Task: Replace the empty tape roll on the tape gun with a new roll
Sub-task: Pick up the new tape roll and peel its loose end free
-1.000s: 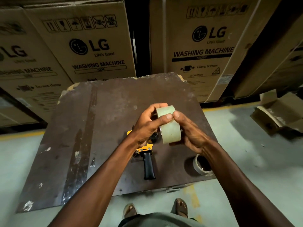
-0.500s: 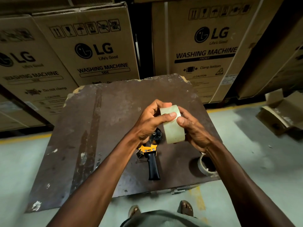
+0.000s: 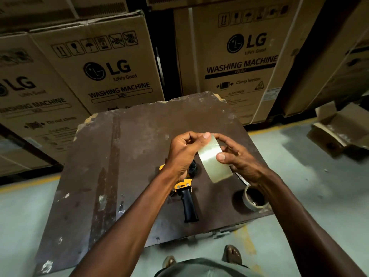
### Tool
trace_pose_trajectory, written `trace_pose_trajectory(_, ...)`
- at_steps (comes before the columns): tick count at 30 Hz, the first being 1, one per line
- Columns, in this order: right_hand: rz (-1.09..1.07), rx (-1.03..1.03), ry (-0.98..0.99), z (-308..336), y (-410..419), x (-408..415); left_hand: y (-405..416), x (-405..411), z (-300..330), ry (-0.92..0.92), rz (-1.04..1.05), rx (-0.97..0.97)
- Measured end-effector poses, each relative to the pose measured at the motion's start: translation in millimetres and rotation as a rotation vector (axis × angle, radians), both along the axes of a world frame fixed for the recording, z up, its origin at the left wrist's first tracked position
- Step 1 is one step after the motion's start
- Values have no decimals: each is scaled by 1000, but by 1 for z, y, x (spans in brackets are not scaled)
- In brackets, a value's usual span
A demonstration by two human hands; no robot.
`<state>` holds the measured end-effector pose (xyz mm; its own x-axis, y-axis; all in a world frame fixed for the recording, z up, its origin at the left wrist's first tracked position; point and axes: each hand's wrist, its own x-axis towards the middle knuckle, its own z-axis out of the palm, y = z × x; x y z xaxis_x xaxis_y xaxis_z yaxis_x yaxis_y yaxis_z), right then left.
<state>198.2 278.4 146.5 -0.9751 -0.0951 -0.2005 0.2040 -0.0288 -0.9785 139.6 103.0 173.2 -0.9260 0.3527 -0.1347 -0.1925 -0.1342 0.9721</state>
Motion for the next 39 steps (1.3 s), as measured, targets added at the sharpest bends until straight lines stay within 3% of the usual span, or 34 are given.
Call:
trace_pose_trajectory(4, 0, 5, 9, 3, 8, 3, -4, 3, 5, 2, -77, 14)
trace_pose_trajectory(8, 8, 17, 15, 12, 13, 7, -11, 2, 8, 236, -179, -104)
trace_pose_trajectory(19, 26, 111, 5, 22, 14, 6, -12, 0, 7, 501, -51, -164)
trace_pose_trajectory(27, -117, 186, 45, 19, 19, 2, -2, 14, 0, 191, 146, -91)
trace_pose_trajectory(33, -380, 262, 92, 17, 22, -4, -4, 24, 2, 105, 102, -186)
trace_pose_trajectory(39, -452, 282, 110, 21, 13, -7, 1, 23, 13, 1, 150, -116)
